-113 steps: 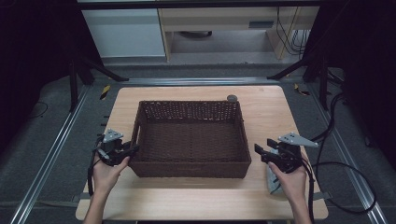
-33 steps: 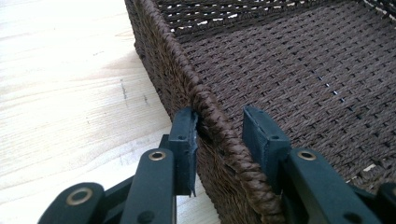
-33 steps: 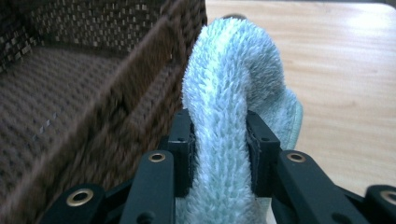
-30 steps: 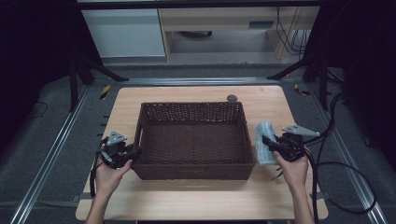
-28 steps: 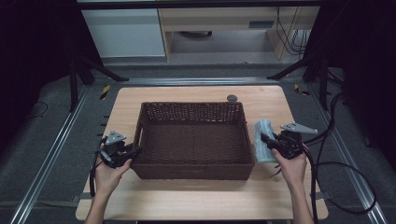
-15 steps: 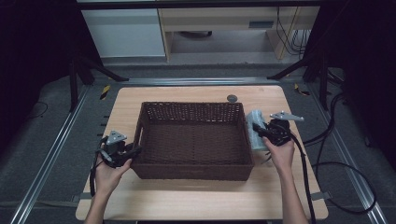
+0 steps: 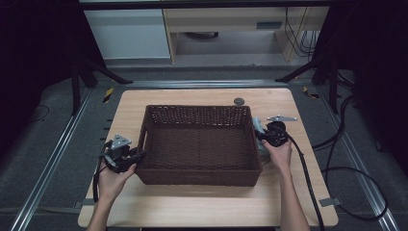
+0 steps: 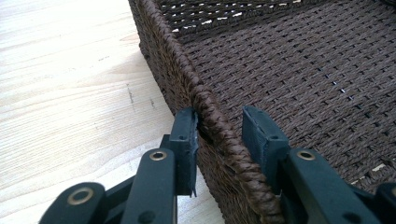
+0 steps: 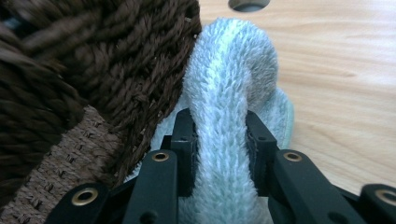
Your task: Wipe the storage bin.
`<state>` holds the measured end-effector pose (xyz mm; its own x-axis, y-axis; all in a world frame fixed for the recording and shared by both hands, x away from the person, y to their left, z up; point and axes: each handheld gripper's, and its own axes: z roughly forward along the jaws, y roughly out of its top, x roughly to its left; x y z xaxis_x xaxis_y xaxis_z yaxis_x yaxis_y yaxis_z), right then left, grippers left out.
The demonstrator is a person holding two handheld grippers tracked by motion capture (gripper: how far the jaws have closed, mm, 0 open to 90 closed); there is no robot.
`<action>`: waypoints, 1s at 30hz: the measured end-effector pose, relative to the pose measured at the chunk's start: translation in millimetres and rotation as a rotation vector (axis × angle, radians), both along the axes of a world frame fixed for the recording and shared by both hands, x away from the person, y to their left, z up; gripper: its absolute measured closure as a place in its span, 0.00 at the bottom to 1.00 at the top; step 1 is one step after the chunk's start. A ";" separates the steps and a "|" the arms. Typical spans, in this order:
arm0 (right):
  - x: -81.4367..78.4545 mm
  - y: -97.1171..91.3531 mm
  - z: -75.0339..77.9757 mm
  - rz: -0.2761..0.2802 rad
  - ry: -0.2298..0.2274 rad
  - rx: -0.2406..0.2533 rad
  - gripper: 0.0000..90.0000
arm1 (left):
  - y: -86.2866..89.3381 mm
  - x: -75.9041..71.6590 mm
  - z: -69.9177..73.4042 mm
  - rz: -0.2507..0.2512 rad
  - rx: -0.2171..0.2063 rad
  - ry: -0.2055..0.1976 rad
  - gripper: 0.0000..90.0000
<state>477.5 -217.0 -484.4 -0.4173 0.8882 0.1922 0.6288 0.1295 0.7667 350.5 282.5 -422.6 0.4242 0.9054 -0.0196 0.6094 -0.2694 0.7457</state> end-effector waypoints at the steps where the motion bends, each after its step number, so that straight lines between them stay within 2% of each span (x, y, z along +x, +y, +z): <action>1: 0.4 0.3 -0.3 0.003 0.000 0.004 0.79 | 0.1 0.1 0.0 0.000 -0.001 0.000 0.73; 3: 0.1 -1.4 2.4 0.011 -0.006 0.040 0.79 | 0.2 0.3 -0.1 0.000 -0.002 0.001 0.73; 7: -2.4 -10.2 18.9 0.009 -0.068 0.135 0.80 | 0.1 0.2 0.0 0.001 0.000 0.001 0.73; 12: -3.3 -10.2 45.9 0.030 -0.137 0.139 0.80 | 0.1 0.2 0.0 0.001 0.000 0.002 0.73; 15: -2.4 -6.3 54.4 0.039 -0.156 0.124 0.80 | 0.2 0.3 -0.1 0.002 -0.002 0.002 0.73; 20: 0.9 -6.6 47.1 0.029 -0.131 0.104 0.80 | 0.0 0.1 0.0 0.001 0.000 0.001 0.73; 27: 6.8 -0.7 27.4 0.023 -0.064 0.026 0.80 | -0.2 0.0 0.0 0.003 -0.001 0.000 0.73; 30: 7.4 -2.9 15.1 0.009 -0.020 0.017 0.80 | -0.2 0.0 0.0 0.005 -0.001 0.000 0.73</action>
<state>484.9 -219.9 -469.3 -0.4288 0.8813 0.1986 0.6125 0.1221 0.7810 350.5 282.3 -422.7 0.4199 0.9073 -0.0208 0.6109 -0.2656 0.7458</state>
